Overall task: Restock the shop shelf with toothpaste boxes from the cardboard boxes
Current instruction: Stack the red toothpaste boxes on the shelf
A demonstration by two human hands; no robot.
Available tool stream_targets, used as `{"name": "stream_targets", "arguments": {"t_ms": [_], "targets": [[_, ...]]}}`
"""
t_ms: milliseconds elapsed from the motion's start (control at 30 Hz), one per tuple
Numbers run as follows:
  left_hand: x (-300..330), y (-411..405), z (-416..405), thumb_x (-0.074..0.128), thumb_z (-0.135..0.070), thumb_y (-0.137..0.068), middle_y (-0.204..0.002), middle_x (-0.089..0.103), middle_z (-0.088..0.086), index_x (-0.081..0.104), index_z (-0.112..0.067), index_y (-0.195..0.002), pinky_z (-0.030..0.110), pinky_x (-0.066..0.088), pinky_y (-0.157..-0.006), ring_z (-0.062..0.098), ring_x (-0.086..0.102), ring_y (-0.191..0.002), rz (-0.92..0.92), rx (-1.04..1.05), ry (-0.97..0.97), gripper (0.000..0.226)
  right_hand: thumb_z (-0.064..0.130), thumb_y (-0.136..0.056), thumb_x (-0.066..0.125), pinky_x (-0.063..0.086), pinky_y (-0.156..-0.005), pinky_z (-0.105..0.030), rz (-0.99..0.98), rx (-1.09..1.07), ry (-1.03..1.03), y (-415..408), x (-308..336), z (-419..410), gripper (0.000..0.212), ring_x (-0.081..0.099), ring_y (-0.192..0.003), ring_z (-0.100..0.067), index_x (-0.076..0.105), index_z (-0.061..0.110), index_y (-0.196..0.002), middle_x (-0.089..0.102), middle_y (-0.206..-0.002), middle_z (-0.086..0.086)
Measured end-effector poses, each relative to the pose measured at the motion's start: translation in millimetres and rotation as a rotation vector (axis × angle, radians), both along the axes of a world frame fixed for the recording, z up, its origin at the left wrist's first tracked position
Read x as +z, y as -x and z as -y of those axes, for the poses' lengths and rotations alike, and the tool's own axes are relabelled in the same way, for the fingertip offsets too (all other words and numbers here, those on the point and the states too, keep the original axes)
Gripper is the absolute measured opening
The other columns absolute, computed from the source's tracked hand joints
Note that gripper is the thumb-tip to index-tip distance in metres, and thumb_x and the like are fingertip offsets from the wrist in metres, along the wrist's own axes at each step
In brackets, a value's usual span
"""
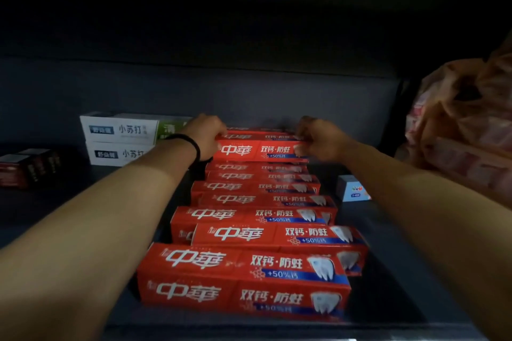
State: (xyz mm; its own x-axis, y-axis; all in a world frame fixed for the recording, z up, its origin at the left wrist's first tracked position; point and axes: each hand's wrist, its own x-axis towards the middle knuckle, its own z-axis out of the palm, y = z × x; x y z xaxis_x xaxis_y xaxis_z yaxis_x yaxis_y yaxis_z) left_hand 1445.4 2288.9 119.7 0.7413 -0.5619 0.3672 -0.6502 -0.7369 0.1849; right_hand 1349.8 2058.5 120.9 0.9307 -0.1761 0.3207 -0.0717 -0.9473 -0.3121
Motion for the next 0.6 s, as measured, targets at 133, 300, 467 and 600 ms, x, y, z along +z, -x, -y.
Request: {"name": "stream_targets", "arguments": {"t_ms": [133, 300, 467, 600], "targets": [[-2.0, -14.5, 6.7, 0.060, -0.007, -0.090, -0.106, 0.067, 0.009, 0.070, -0.010, -0.109, 0.038, 0.052, -0.089, 0.024, 0.063, -0.094, 0.037, -0.003, -0.022, 0.022, 0.014, -0.084, 0.070, 0.049, -0.087, -0.033, 0.014, -0.014, 0.144, -10.4, -1.9, 2.8, 0.032, 0.059, -0.104, -0.023, 0.057, 0.008, -0.112, 0.060, -0.116, -0.008], [-4.2, -27.2, 7.8, 0.059, -0.011, -0.091, -0.092, 0.068, 0.008, 0.073, -0.008, -0.098, 0.035, 0.052, -0.080, 0.021, 0.064, -0.082, 0.080, 0.001, -0.058, 0.016, 0.022, -0.084, 0.071, 0.048, -0.093, -0.037, 0.006, -0.022, 0.272, -15.3, 3.2, 2.4, 0.034, 0.058, -0.108, -0.024, 0.064, 0.012, -0.116, 0.059, -0.121, -0.009], [-6.6, -32.2, 9.6, 0.058, -0.012, -0.091, -0.086, 0.068, 0.009, 0.073, -0.007, -0.089, 0.039, 0.054, -0.078, 0.022, 0.063, -0.077, 0.112, 0.026, -0.082, 0.016, 0.023, -0.089, 0.066, 0.048, -0.094, -0.037, -0.005, -0.014, 0.305, -18.8, 1.1, 0.5, 0.030, 0.058, -0.108, -0.024, 0.065, 0.014, -0.117, 0.060, -0.121, -0.008], [-3.3, -29.6, 10.4, 0.057, -0.009, -0.091, -0.094, 0.068, 0.011, 0.071, -0.005, -0.095, 0.039, 0.053, -0.082, 0.025, 0.064, -0.084, 0.107, 0.024, -0.114, 0.015, 0.026, -0.089, 0.066, 0.045, -0.090, -0.034, 0.001, -0.049, 0.344, -24.3, -0.1, 1.1, 0.031, 0.057, -0.109, -0.024, 0.064, 0.016, -0.118, 0.058, -0.123, -0.008]]}}
